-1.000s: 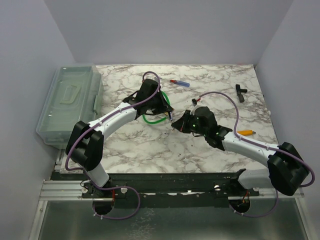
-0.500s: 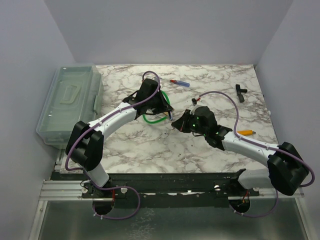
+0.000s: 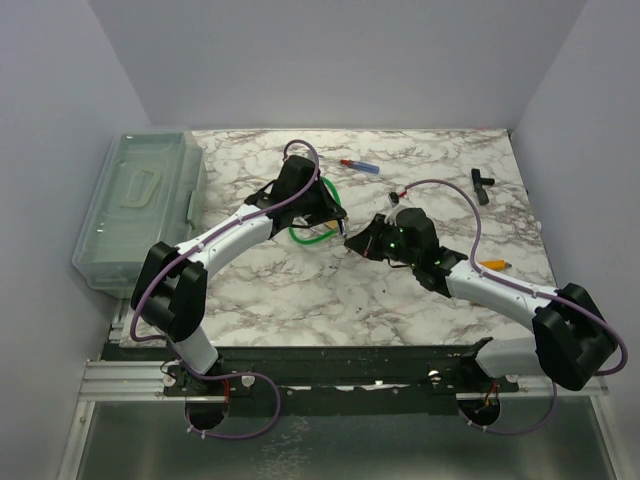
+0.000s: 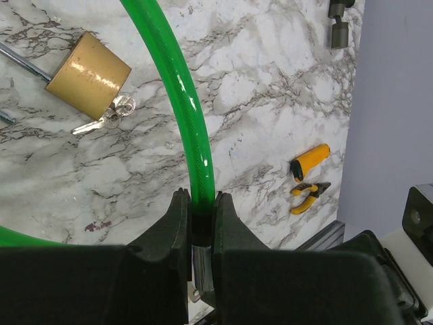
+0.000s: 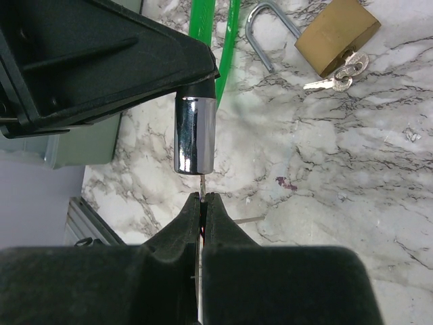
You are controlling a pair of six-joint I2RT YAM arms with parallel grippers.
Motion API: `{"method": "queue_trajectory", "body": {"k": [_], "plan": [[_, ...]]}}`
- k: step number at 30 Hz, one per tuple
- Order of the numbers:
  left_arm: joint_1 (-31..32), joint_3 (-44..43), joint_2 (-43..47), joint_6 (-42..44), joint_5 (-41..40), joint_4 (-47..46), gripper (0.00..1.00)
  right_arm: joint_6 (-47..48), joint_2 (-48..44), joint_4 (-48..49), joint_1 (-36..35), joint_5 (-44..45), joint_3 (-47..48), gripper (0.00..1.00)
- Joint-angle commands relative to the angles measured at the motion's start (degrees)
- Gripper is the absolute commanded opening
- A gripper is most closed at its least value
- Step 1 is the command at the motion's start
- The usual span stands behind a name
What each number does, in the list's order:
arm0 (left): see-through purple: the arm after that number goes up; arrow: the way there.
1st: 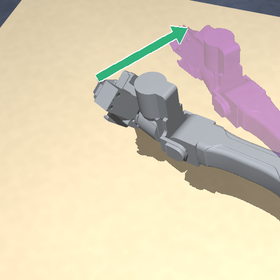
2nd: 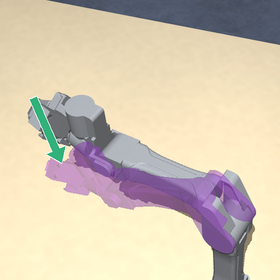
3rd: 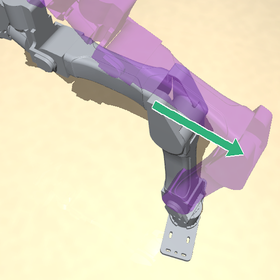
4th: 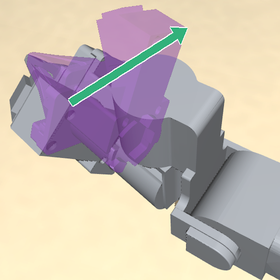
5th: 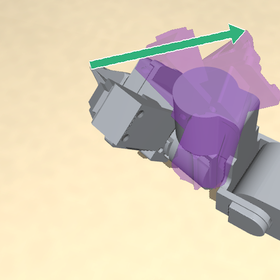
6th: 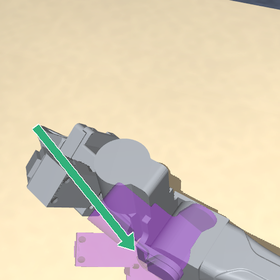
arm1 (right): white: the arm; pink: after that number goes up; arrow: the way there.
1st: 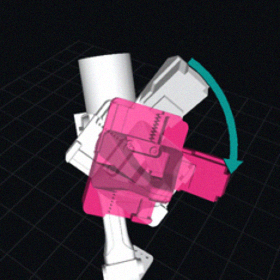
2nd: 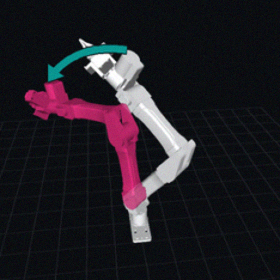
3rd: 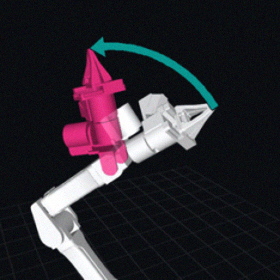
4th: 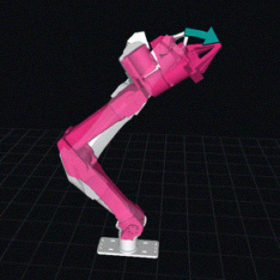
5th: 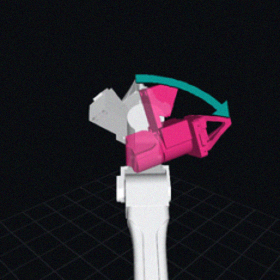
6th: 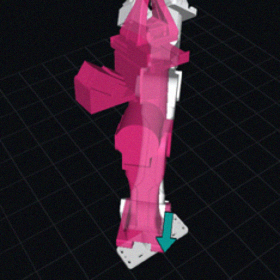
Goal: Unlock with the key
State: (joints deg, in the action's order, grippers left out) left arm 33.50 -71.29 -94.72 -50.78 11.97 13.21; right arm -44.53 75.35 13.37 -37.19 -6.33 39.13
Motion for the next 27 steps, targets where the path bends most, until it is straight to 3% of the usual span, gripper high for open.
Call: {"method": "queue_trajectory", "body": {"k": [1,27], "plan": [[1.05,0.97,1.67,0.43,3.1,3.05,0.0,-0.34,0.19,8.03,1.31,1.22,2.57,0.0],[1.05,1.43,1.23,-0.84,7.16,1.03,0.0,6.03,3.22,18.69,1.33,11.74,4.55,0.01]]}}
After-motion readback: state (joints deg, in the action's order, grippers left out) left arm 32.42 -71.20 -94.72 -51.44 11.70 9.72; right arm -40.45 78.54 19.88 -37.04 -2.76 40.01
